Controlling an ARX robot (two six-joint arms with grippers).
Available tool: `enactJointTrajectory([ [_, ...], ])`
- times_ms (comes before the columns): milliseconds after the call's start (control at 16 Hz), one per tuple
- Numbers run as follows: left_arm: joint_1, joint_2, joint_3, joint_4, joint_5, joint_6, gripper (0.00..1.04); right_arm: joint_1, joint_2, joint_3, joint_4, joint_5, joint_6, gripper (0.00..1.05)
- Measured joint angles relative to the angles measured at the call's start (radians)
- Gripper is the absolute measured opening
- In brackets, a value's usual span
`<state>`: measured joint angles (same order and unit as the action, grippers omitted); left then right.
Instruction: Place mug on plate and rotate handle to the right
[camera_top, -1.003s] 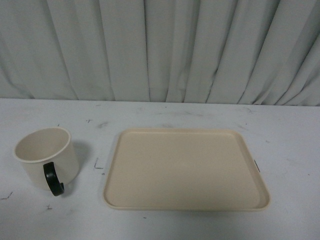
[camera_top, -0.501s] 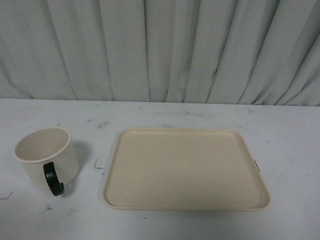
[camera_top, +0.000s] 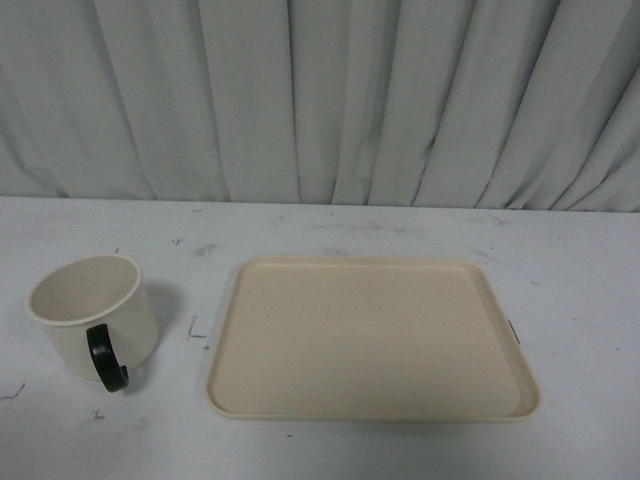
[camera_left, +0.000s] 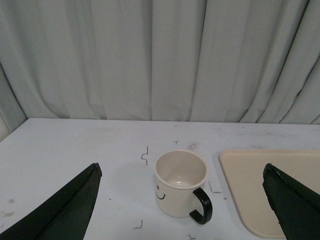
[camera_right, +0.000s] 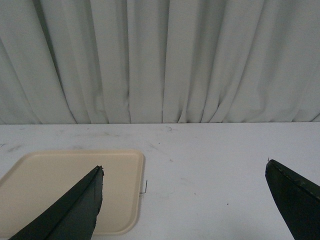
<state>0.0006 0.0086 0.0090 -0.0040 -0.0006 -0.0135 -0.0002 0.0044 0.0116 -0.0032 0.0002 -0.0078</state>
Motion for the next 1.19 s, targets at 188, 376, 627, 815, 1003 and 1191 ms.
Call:
enactJointTrajectory([
  [188,0.000,0.000,0.000,0.000,0.000,0.000,0.98,0.000,0.000,0.000,0.000,0.000,0.000,0.98],
  [376,0.000,0.000,0.000,0.000,0.000,0.000,0.98,0.000,0.000,0.000,0.000,0.000,0.000,0.98],
  [627,0.000,0.000,0.000,0.000,0.000,0.000,0.98,0.000,0.000,0.000,0.000,0.000,0.000,0.98],
  [815,0.000,0.000,0.000,0.000,0.000,0.000,0.98,0.000,0.000,0.000,0.000,0.000,0.000,0.98],
  [1003,0.000,0.000,0.000,0.000,0.000,0.000,0.98,0.000,0.000,0.000,0.000,0.000,0.000,0.98],
  [1191,0.000,0.000,0.000,0.000,0.000,0.000,0.98,0.000,0.000,0.000,0.000,0.000,0.000,0.98],
])
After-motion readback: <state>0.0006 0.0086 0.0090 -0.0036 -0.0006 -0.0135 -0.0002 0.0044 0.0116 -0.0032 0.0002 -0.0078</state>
